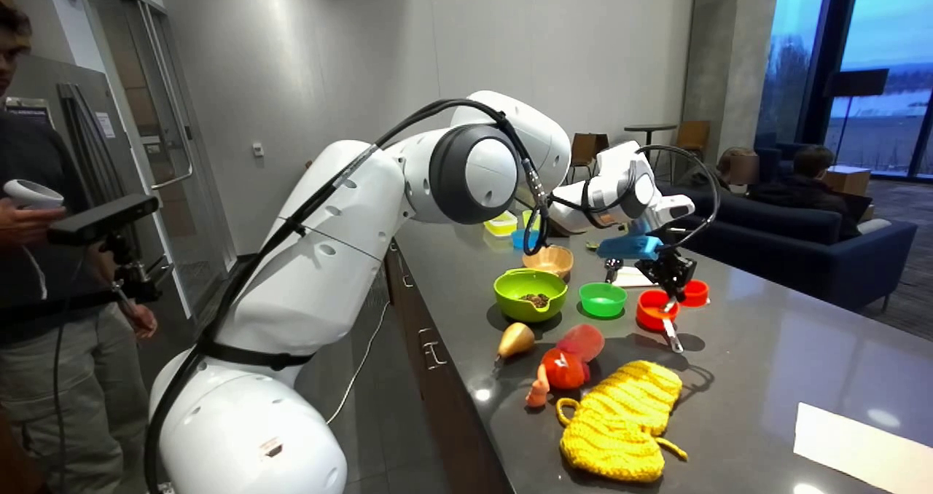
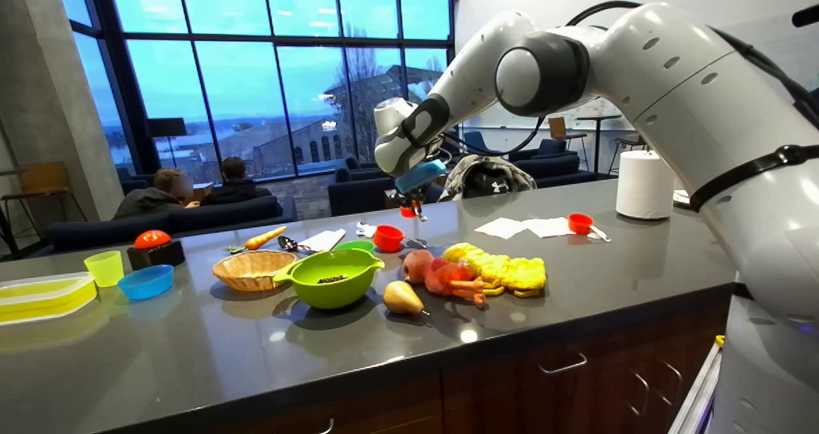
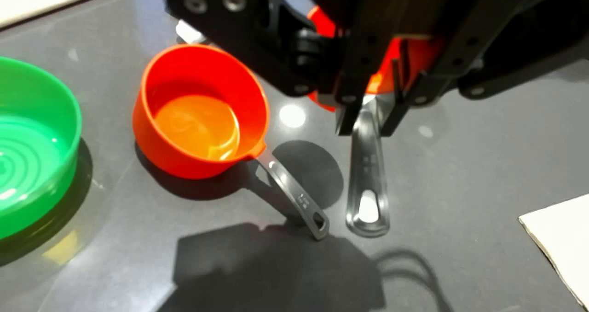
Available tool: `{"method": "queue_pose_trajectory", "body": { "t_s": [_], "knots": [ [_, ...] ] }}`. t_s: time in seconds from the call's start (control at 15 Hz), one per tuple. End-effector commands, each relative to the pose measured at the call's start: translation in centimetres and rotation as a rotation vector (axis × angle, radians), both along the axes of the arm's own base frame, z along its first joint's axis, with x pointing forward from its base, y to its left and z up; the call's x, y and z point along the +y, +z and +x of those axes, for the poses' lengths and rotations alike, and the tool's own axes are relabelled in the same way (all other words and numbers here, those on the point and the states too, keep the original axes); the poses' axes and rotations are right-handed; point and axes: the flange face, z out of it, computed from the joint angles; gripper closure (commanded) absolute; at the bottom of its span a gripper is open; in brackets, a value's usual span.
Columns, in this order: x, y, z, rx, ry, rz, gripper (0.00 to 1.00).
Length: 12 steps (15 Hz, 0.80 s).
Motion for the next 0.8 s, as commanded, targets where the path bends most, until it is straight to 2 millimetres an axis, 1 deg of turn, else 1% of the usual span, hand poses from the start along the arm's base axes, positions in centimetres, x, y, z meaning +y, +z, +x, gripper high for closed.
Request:
{"method": "queue_pose_trajectory", "body": {
  "t_s": [0.0,0.13,0.27,0.47,0.73],
  "knots": [
    [0.5,2.2,-1.2,0.030,0.060,-0.045,0.96],
    [0.0,2.2,-1.0,0.025,0.061,-0.033,0.96],
    [-0.8,1.1,-0.9,0.039,0.034,-0.013,0.96],
    [-0.8,-1.4,-2.1,0.133,0.035,0.029,0.96],
    [0.0,-3.3,-3.7,0.229,0.088,0.034,0.96]
  ]
}}
